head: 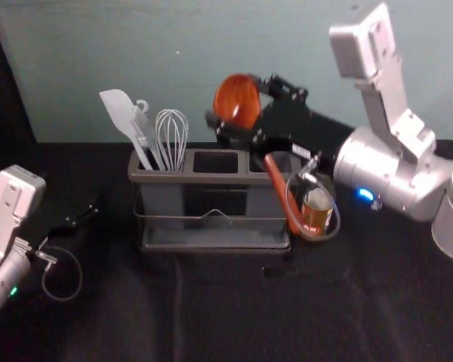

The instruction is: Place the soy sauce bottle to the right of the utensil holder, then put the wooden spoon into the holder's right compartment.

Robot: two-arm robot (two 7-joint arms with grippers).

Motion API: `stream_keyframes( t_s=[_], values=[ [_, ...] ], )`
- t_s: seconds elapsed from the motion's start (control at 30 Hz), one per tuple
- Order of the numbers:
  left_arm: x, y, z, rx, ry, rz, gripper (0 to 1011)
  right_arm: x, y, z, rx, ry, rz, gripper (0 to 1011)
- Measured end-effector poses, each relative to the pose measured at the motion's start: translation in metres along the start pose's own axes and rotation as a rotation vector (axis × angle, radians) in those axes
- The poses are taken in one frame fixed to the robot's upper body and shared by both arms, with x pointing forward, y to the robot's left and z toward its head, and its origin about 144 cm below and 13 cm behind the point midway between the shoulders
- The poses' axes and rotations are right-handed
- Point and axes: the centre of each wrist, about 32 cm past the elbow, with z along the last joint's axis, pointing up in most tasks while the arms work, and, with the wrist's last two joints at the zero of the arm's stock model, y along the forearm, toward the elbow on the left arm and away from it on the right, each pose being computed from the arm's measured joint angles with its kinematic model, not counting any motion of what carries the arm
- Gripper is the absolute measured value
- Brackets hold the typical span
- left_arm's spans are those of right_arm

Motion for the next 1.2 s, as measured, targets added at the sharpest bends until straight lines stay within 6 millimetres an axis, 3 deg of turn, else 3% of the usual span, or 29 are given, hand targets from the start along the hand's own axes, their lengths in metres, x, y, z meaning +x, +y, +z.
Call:
stream_keyframes(
  t_s=[0.63, 1.2],
  values=[
    [0.0, 0.0, 0.0, 0.0, 0.0, 0.0, 1011, 0.026, 0.047, -0.001, 0.052, -0.057, -0.099, 840],
    [0.0, 0.0, 0.0, 0.0, 0.0, 0.0, 1012, 0.036, 0.072, -0.008, 0.008, -0.063, -0.127, 840]
  ],
)
